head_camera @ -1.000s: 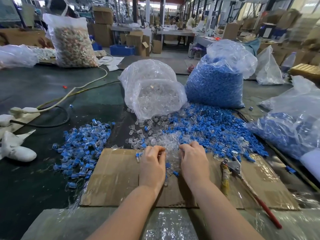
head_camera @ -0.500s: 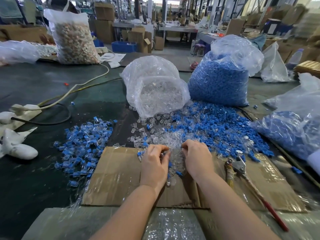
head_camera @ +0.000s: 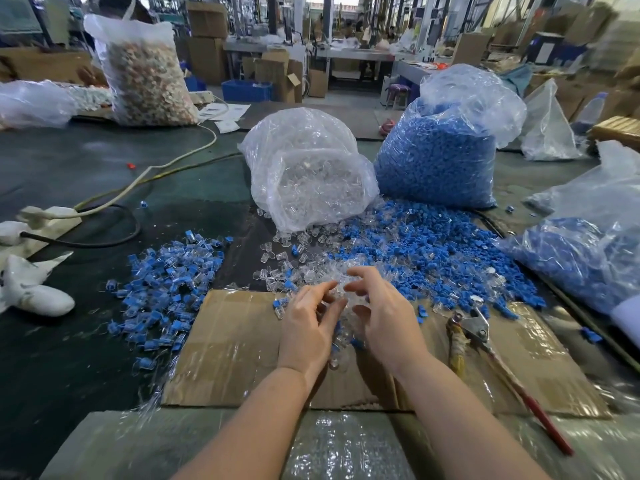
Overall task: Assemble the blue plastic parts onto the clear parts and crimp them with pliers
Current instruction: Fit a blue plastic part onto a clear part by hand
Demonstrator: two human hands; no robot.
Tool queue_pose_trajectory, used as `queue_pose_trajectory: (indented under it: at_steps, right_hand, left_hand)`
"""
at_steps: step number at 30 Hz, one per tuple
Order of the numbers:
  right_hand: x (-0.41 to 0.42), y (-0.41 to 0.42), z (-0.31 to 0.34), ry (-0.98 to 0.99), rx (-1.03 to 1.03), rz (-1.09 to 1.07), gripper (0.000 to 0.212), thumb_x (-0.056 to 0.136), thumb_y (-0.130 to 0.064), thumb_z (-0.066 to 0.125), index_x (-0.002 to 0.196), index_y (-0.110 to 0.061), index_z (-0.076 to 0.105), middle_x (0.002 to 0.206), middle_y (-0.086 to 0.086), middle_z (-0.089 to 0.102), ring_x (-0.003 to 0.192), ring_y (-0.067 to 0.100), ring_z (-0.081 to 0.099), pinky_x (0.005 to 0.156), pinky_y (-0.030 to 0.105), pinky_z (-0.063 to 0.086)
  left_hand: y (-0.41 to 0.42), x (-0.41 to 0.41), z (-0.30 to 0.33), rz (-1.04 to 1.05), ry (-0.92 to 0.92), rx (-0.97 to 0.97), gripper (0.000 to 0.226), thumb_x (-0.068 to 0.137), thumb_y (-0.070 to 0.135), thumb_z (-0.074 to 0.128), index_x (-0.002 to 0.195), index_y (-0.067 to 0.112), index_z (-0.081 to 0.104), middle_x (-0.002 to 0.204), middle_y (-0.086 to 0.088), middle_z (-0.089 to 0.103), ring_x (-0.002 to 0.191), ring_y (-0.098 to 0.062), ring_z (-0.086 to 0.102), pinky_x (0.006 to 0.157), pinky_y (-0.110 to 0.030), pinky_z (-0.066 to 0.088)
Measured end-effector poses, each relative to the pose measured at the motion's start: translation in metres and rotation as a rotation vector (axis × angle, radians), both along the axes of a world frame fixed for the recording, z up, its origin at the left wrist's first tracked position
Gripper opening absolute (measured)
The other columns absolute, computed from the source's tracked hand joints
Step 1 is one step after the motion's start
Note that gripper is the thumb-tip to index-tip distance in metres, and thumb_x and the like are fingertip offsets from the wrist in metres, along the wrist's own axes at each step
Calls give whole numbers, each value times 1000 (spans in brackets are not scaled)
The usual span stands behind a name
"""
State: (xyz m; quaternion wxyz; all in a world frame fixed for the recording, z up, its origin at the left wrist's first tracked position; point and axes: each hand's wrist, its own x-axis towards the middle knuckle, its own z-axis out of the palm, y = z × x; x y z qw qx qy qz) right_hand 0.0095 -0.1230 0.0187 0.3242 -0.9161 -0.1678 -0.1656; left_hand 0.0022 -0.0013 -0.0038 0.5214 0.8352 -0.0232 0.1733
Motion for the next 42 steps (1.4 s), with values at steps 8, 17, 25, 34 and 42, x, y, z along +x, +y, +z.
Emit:
queue_pose_trajectory:
  at_steps: [8,17,25,34,42]
  right_hand:
    - [-5,7,3,-16,3,107,73,79,14,56,139,-23,36,106,-1,63,97,12,57,89,24,46]
    - [1,-11,9,-12,-103,-141,32,90,1,52,118,-13,60,111,-1,64,96,7,54,94,21,42]
    - [9,-43,17,336,-558,-701,4,88,-24,50,85,-22,47,109,2,58,108,25,47,93,45,27]
    - [14,-47,9,306,-555,-693,14,90,-18,49,77,-20,43,105,2,58,106,25,48,89,41,29]
    - [15,-46,6,334,-467,-654,17,91,-28,51,77,-19,49,91,-1,55,106,24,50,95,44,29]
  left_hand:
    - [3,-1,-2,-41,60,-298,25,81,0,67,100,17,68,88,7,71,83,1,65,77,-13,51]
    - [3,-4,1,-27,39,-78,32,85,7,64,108,29,59,88,20,57,85,6,56,76,1,41]
    - [1,-4,1,-5,68,-124,16,86,7,63,99,14,67,94,5,63,90,-14,63,85,-32,54]
    - [2,-4,-1,3,98,-139,15,86,8,62,97,18,65,94,-1,67,86,-11,64,82,-30,55]
    - [1,-6,-1,-7,106,-142,15,86,8,61,98,17,64,93,0,67,88,-12,64,84,-30,55]
